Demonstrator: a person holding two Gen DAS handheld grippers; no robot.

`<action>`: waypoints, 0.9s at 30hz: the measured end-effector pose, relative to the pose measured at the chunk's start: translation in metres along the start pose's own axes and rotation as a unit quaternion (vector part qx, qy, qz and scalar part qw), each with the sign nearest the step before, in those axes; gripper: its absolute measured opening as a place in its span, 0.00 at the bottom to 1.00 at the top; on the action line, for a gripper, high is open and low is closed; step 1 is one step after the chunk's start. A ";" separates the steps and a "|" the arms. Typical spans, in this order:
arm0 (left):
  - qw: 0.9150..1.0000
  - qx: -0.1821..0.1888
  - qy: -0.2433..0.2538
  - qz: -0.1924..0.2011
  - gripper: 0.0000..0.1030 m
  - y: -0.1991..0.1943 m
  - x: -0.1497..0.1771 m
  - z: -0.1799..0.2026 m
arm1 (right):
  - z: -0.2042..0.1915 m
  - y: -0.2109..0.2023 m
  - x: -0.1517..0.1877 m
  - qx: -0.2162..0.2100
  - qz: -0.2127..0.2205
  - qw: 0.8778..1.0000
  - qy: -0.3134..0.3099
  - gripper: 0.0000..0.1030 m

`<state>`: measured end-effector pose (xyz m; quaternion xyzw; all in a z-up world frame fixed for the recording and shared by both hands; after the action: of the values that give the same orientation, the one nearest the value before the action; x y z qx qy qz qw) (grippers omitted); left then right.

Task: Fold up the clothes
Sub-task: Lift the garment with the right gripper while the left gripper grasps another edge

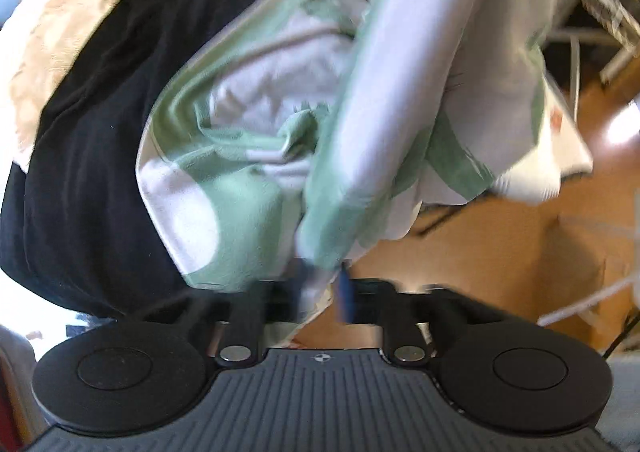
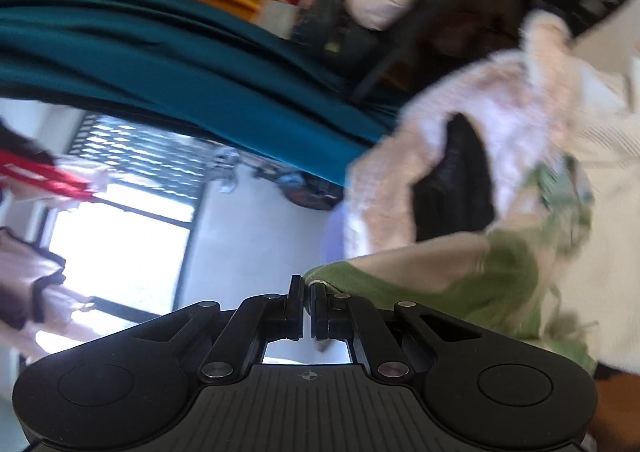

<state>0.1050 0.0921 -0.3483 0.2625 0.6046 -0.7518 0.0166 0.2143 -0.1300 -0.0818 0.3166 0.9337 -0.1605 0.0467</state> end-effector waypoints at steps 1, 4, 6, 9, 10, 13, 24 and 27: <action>1.000 -0.004 -0.020 0.015 0.03 -0.009 -0.005 0.000 | -0.007 -0.004 -0.006 -0.005 0.006 1.000 -0.006 0.03; 0.996 -0.008 -0.066 0.058 0.03 -0.036 -0.021 0.004 | -0.026 -0.017 -0.023 -0.017 0.024 0.999 -0.023 0.03; 0.994 0.003 -0.072 0.079 0.04 -0.056 -0.030 0.013 | -0.042 -0.025 -0.032 -0.028 0.031 0.998 -0.037 0.03; 0.993 -0.001 -0.044 0.106 0.45 -0.079 -0.047 0.030 | -0.077 -0.035 -0.036 -0.062 0.029 0.994 -0.082 0.03; 0.992 -0.010 -0.024 0.123 0.73 -0.086 -0.054 0.039 | -0.088 -0.039 -0.036 -0.072 0.028 0.993 -0.092 0.03; 0.984 -0.022 0.025 0.173 0.79 -0.105 -0.070 0.065 | -0.116 -0.047 -0.037 -0.097 0.030 0.989 -0.107 0.03; 0.974 0.043 0.050 0.219 0.05 -0.121 -0.129 0.097 | -0.185 -0.081 -0.055 -0.136 0.096 0.976 -0.138 0.03; 0.968 0.028 -0.006 0.248 0.04 -0.153 -0.151 0.063 | -0.187 -0.092 -0.079 -0.116 0.134 0.975 -0.138 0.03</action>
<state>0.1590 0.0312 -0.1400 0.4000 0.4988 -0.7427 0.1989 0.2246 -0.1825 0.1345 0.4057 0.8797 -0.0862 0.2327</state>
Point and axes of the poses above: each gripper's, at about its wrist camera, not at the fingertips, and y roughly the way its jaws point, z to its right, x to its underside, the point moved 4 cm from there along y, roughly the way its jaws point, and after that the axes turned 4 degrees about y, right-handed, at the moved point
